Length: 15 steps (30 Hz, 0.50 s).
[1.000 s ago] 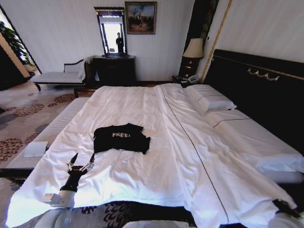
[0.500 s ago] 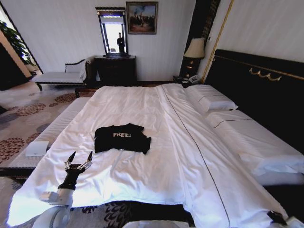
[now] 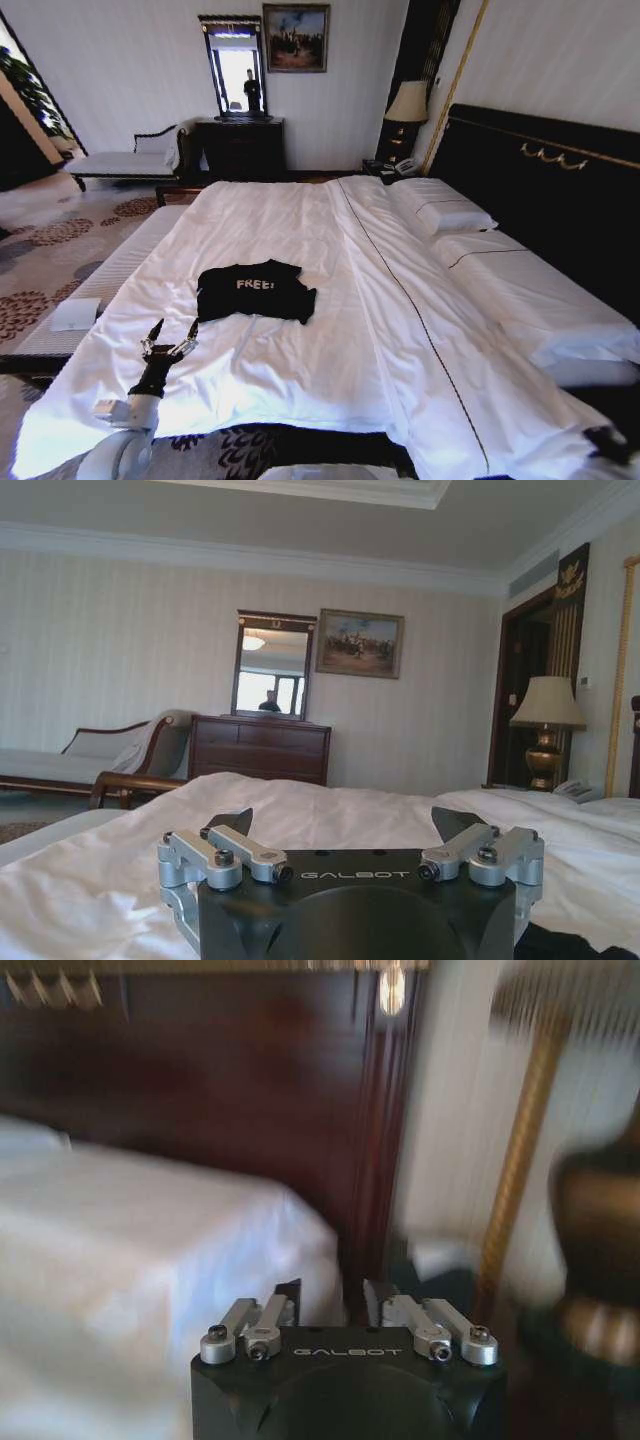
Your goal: Fold the clothes on the bed.
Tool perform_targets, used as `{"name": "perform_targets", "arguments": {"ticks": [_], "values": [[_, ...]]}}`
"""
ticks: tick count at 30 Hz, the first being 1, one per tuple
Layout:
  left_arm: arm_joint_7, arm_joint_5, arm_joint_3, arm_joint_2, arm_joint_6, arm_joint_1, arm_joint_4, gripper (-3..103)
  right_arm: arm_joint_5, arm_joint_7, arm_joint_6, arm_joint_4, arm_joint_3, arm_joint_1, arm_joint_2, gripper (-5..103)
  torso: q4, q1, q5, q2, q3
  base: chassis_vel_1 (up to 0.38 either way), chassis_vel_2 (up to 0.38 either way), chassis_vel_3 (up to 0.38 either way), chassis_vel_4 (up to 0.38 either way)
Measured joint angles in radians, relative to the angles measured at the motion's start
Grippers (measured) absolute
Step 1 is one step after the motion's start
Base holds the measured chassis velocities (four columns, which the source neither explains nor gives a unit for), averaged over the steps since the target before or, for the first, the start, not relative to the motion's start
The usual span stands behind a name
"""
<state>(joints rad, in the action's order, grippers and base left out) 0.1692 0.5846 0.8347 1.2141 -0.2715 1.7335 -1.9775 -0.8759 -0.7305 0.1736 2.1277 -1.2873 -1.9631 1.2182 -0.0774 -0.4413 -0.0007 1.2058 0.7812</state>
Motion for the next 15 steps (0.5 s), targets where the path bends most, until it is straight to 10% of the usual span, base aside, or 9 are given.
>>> {"name": "perform_targets", "arguments": {"ticks": [7,15], "values": [[-0.009,-0.008,0.023,0.014,0.011,0.03,-0.049,100,0.08,0.044,-0.002,0.163,-0.098,-0.065,0.016,60,0.0,0.0,0.0004,0.0,0.0,0.0,0.0,0.0,0.0],[-0.045,0.023,0.011,0.038,0.078,0.098,-0.197,100,0.236,0.265,-0.188,0.213,0.069,0.021,0.012,87,0.0005,0.0,0.0007,0.0,0.0,0.0,0.0,0.0,0.0]]}}
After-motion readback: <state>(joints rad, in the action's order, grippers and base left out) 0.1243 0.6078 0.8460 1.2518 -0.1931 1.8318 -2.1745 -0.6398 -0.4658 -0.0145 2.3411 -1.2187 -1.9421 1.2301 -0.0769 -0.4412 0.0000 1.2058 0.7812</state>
